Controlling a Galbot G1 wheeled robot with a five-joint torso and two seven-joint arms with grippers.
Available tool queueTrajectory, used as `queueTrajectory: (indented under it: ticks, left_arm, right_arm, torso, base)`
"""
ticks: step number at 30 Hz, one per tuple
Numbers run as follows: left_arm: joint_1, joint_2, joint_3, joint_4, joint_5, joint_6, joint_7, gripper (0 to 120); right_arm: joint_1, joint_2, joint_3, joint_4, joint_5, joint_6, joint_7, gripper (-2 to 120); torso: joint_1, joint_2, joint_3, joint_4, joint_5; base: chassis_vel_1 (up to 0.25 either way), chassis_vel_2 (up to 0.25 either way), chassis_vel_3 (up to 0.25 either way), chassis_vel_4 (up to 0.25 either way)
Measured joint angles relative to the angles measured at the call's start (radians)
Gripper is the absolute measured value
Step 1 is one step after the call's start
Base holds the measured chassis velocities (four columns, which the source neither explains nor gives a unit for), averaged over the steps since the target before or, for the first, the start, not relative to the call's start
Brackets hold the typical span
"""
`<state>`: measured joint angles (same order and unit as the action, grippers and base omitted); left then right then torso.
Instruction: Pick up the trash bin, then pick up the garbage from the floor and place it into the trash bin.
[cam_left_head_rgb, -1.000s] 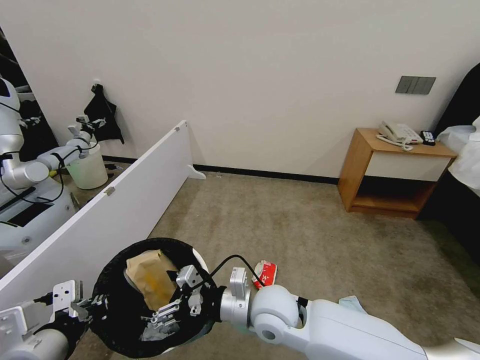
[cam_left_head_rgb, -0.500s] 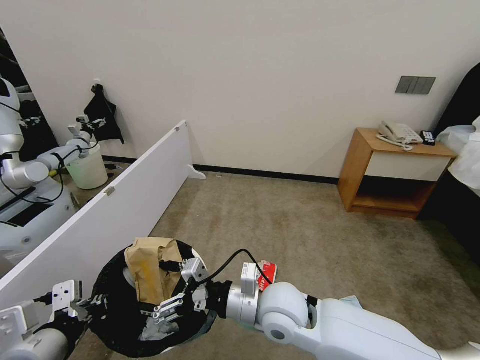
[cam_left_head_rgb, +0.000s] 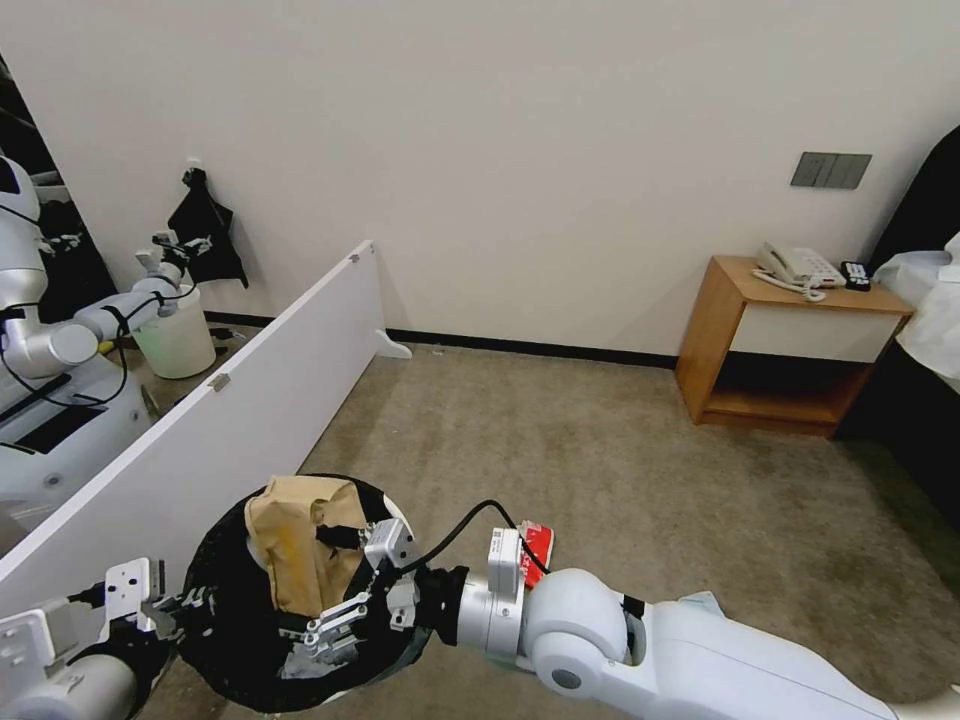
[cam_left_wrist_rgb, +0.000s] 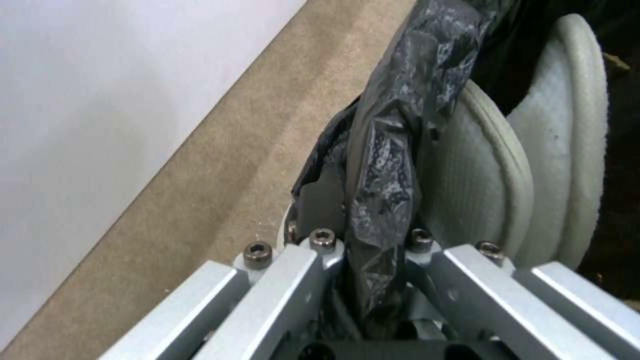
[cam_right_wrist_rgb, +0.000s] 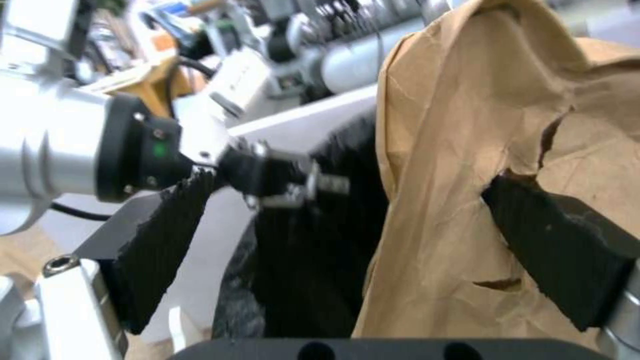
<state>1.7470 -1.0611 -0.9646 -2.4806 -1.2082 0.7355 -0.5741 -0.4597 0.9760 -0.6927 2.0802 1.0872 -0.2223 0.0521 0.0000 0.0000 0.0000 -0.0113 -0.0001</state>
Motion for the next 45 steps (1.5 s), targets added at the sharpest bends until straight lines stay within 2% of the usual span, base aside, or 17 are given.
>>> queueTrajectory:
  ticks: [1, 2, 4, 5, 8, 13, 23, 29, 45]
  left_arm:
    - [0.0, -0.001, 0.0, 0.0, 0.0, 0.0, 0.0, 3]
    - [0.0, -0.001, 0.0, 0.0, 0.0, 0.0, 0.0, 3]
    - [-0.001, -0.001, 0.002, -0.003, -0.001, 0.0, 0.0, 3]
    - [-0.001, -0.001, 0.002, -0.003, -0.001, 0.0, 0.0, 3]
    - [0.0, 0.0, 0.001, -0.004, -0.004, 0.0, -0.002, 3]
    - [0.002, 0.0, 0.001, -0.005, -0.004, 0.0, -0.002, 3]
    - [0.001, 0.001, -0.001, -0.011, -0.009, 0.0, -0.008, 3]
    - [0.001, -0.001, -0.002, -0.017, -0.013, 0.0, -0.011, 3]
    - [-0.026, 0.006, -0.031, 0.005, -0.04, 0.0, -0.027, 3]
  right_arm:
    - [-0.006, 0.008, 0.003, 0.008, 0.035, -0.035, 0.049, 100]
    - [-0.006, 0.008, 0.003, 0.008, 0.035, -0.035, 0.049, 100]
    - [-0.013, 0.032, 0.015, 0.018, 0.122, -0.098, 0.13, 100]
    - [-0.013, 0.032, 0.015, 0.018, 0.122, -0.098, 0.13, 100]
    - [-0.013, 0.059, 0.03, 0.036, 0.222, -0.179, 0.223, 100]
    - [-0.016, 0.064, 0.03, 0.037, 0.237, -0.213, 0.265, 100]
    - [-0.03, 0.06, 0.029, 0.069, 0.278, -0.246, 0.329, 100]
    - [-0.047, 0.049, 0.03, 0.073, 0.274, -0.249, 0.333, 100]
    - [-0.1, -0.042, 0.078, 0.166, 0.257, -0.245, 0.322, 100]
  torso:
    - [0.0, 0.0, 0.0, 0.0, 0.0001]
    - [0.0, 0.0, 0.0, 0.0, 0.0001]
    - [0.0, 0.0, 0.0, 0.0001, 0.0]
    - [0.0, 0.0, 0.0, 0.0001, 0.0]
    - [0.0, 0.0, 0.0, 0.0001, 0.0]
    - [0.0, 0.0, 0.0, 0.0001, 0.0]
    - [0.0, 0.0, 0.0, 0.0, 0.0]
    - [0.0, 0.0, 0.0, 0.0001, 0.0001]
    - [0.0, 0.0, 0.0, 0.0, 0.0001]
  base:
    - [0.0, 0.0, 0.0, 0.0]
    - [0.0, 0.0, 0.0, 0.0]
    - [0.0, 0.0, 0.0, 0.0]
    - [0.0, 0.0, 0.0, 0.0]
    - [0.0, 0.0, 0.0, 0.0]
    - [0.0, 0.0, 0.0, 0.0]
    - [0.0, 0.0, 0.0, 0.0]
    - [0.0, 0.0, 0.0, 0.0]
    - [0.0, 0.0, 0.0, 0.0]
